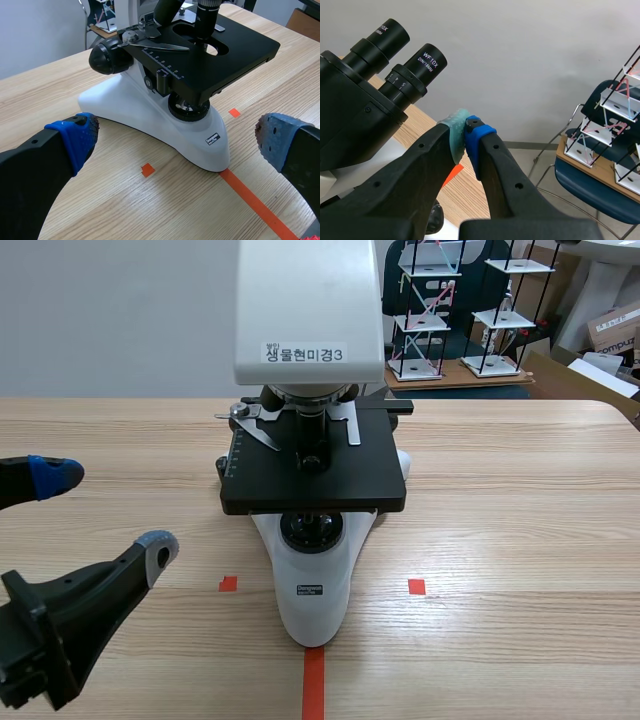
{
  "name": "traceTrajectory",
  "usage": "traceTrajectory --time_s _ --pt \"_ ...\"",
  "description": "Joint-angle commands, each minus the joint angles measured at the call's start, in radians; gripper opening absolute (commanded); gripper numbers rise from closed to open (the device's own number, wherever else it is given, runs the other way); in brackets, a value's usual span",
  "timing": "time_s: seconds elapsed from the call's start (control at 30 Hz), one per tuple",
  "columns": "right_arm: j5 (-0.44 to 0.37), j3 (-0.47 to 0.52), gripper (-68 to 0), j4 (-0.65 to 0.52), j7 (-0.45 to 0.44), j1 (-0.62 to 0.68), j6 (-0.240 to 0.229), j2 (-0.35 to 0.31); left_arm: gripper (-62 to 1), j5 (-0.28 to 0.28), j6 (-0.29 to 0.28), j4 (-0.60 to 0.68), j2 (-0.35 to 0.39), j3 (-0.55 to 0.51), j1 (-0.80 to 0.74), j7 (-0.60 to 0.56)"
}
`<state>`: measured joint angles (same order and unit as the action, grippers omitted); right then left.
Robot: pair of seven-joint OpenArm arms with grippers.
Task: Point at the eyepiece
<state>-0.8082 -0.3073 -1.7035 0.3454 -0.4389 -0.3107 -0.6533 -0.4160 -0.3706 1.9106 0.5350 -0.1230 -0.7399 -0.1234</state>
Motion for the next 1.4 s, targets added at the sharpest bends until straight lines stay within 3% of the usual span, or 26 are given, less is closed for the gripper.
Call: traceTrajectory --time_s 0.0,0.2,0.33,1.37 --pt "-0.007 0.011 -66.9 -0.010 -0.015 -0.021 0.003 0.000 1.4 -0.007 -0.002 0.011 0.000 -0.001 -0.007 -0.014" --pt "-0.007 0.011 -66.9 -0.010 -0.015 -0.021 0.003 0.000 1.4 -0.007 -0.002 0.011 0.000 -0.001 -0.007 -0.014" --pt "-0.007 0.011 -66.9 -0.010 -0.014 -0.021 -0.030 0.000 1.4 -0.007 -0.002 0.011 0.000 -0.001 -0.007 -0.014" --pt "-0.007 0.010 -66.9 -0.010 -0.018 -0.021 -0.030 0.000 1.4 -0.007 -0.002 0.011 0.000 -0.001 -0.007 -0.014"
